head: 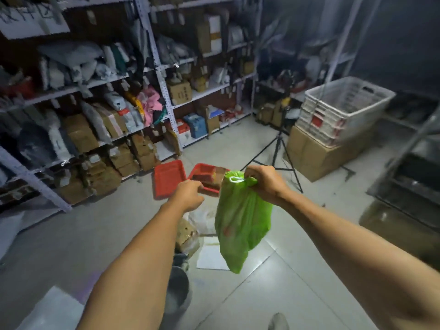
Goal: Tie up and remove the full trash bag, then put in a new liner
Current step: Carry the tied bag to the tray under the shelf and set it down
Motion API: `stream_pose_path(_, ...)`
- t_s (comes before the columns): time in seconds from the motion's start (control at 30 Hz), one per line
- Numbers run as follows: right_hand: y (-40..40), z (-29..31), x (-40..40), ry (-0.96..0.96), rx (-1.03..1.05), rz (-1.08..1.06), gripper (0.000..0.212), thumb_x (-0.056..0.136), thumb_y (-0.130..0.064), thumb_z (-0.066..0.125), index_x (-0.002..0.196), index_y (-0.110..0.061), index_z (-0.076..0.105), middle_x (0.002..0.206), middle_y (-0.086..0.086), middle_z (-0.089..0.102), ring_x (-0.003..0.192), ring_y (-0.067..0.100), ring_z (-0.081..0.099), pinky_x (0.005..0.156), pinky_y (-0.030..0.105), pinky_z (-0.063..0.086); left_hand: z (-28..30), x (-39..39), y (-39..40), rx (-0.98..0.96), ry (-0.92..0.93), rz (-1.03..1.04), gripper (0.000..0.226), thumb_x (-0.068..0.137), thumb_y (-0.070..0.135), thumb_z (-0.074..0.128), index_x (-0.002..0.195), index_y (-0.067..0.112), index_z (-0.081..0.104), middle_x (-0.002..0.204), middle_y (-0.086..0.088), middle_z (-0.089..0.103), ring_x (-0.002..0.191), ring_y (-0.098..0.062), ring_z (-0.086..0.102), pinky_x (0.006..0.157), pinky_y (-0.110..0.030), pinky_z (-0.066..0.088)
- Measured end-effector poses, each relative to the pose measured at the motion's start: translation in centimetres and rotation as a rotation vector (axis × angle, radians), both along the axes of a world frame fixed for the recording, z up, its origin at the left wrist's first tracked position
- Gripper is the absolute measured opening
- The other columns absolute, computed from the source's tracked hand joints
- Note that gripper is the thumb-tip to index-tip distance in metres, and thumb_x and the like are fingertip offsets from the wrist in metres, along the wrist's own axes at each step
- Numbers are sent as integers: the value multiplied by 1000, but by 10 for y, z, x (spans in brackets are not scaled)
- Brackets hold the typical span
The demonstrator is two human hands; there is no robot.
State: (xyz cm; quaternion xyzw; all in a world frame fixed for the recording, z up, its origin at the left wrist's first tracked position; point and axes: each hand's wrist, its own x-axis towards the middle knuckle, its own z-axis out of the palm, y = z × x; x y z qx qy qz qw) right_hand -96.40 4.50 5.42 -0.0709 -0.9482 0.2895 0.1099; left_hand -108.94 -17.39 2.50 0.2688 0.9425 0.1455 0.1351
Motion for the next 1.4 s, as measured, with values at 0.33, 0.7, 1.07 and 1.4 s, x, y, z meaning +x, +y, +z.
stream_pose_path(0.33,125,8,137,-47,12,-400,21,72,-3,69,89,-14,67,89,7,68,84,23,59,68,33,42,13,62,203,-16,71,-471,44,85,27,61,128,16,60,133,-11,59,126,-29,51,100,-34,41)
stream_pose_path(0.7,286,-3,270,-234,89,-686,21,66,-1,53,70,-21,45,76,-1,58,77,29,54,60,34,36,16,176,428,-24,159,-823,39,84,28,61,121,15,62,121,-11,64,116,-31,56,90,-33,45)
stream_pose_path(1.07,452,-16,313,-193,20,-916,26,69,0,54,63,-22,42,74,-4,58,74,24,51,59,30,33,2,197,617,-79,214,-1006,39,85,28,60,120,12,63,122,-12,65,117,-33,56,92,-36,45)
stream_pose_path(1.4,627,-17,264,-209,27,-994,30,72,0,56,60,-21,38,68,-6,52,68,22,49,52,34,28,-4,146,820,-122,124,-1091,35,84,27,57,117,22,66,123,-4,66,113,-27,59,96,-38,49)
